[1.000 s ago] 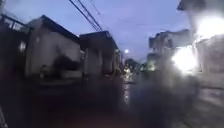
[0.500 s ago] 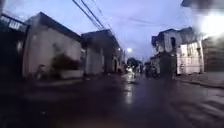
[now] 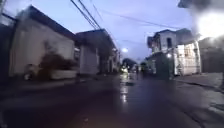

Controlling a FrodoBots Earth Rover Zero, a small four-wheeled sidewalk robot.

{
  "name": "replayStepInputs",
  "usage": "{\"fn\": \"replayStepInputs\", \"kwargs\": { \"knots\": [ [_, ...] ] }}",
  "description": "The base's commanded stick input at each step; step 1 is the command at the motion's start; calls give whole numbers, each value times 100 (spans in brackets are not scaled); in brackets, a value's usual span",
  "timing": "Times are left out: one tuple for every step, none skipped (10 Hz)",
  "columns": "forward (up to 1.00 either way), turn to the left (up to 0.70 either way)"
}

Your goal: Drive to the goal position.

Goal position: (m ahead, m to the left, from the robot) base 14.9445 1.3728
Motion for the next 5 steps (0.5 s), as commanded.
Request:
{"fn": "replayStepInputs", "kwargs": {
  "knots": [
    [70,-22],
    [70,-3],
    [70,0],
    [70,0],
    [70,0]
  ]
}}
